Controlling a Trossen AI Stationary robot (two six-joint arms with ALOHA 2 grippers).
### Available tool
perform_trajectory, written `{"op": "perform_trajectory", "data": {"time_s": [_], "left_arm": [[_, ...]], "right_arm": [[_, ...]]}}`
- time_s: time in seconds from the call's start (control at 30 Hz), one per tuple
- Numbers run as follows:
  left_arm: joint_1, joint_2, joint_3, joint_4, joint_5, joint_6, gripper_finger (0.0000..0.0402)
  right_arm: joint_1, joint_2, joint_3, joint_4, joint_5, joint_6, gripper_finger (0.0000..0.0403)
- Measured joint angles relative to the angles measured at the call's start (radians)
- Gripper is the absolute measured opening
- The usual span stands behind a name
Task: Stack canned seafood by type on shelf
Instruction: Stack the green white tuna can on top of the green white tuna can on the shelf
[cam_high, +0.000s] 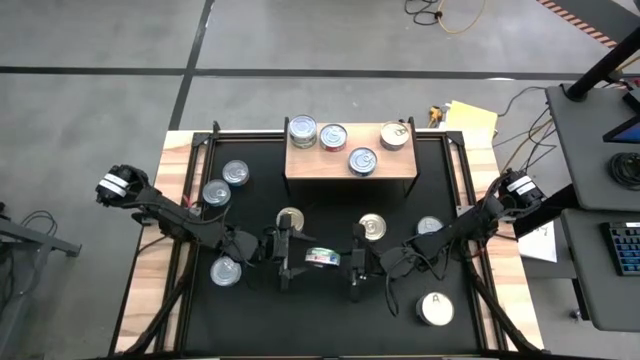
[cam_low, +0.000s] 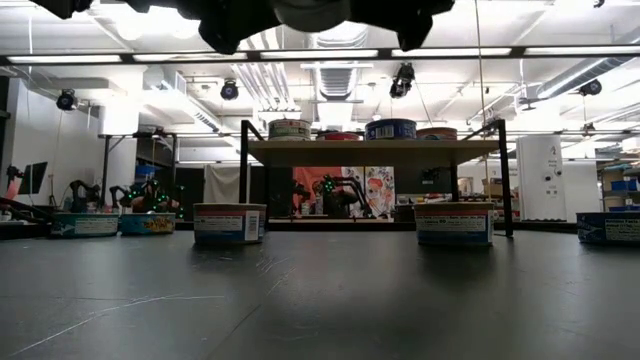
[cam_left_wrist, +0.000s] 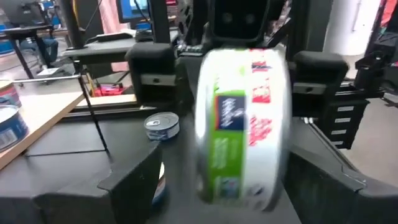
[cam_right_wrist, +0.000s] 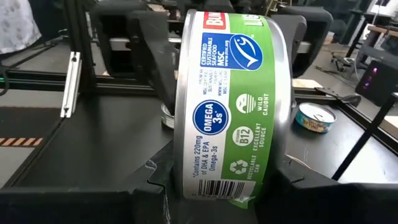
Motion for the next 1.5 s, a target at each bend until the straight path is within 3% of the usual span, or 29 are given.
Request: {"op": "perform_trajectory", "data": {"time_s": [0.23, 0.4, 0.47, 0.63, 0.77, 0.97, 1.13, 1.27, 1.33, 1.5], "left_arm": [[0.0, 0.0, 0.01, 0.004, 0.0, -0.013, 0.0254], [0.0, 0.0, 0.028, -0.022, 0.001, -0.016, 0.015], [-0.001, 0.0, 0.03, -0.025, 0.009, -0.026, 0.0115], [0.001, 0.001, 0.031, -0.027, -0.004, -0.05, 0.0119], [0.001, 0.0, 0.03, -0.026, -0.06, -0.134, 0.0119], [0.005, -0.054, 0.018, -0.101, -0.205, -0.369, 0.0119], [0.013, -0.162, 0.016, -0.293, -0.201, -0.56, 0.0119], [0.043, -0.269, 0.012, -0.497, -0.115, -0.701, 0.0119], [0.052, -0.307, 0.01, -0.522, -0.041, -0.75, 0.0119], [0.104, -0.346, 0.009, -0.527, 0.31, -0.93, 0.0119]], "right_arm": [[0.0, 0.001, 0.0, -0.006, 0.0, 0.018, 0.013], [0.0, 0.001, -0.001, -0.005, 0.0, 0.036, 0.013], [0.0, 0.001, -0.002, -0.005, -0.005, 0.039, 0.0148], [0.0, 0.001, -0.002, -0.003, 0.001, 0.069, 0.0229], [0.0, -0.007, -0.002, -0.022, 0.004, 0.056, 0.0269], [-0.001, -0.106, -0.002, -0.227, 0.101, 0.109, 0.0299], [0.003, -0.224, -0.002, -0.458, 0.145, 0.184, 0.03], [0.023, -0.25, -0.002, -0.466, 0.148, 0.123, 0.0286], [0.04, -0.243, -0.002, -0.457, 0.143, 0.055, 0.0276], [0.084, -0.199, -0.002, -0.314, 0.143, -0.206, 0.0252]]}}
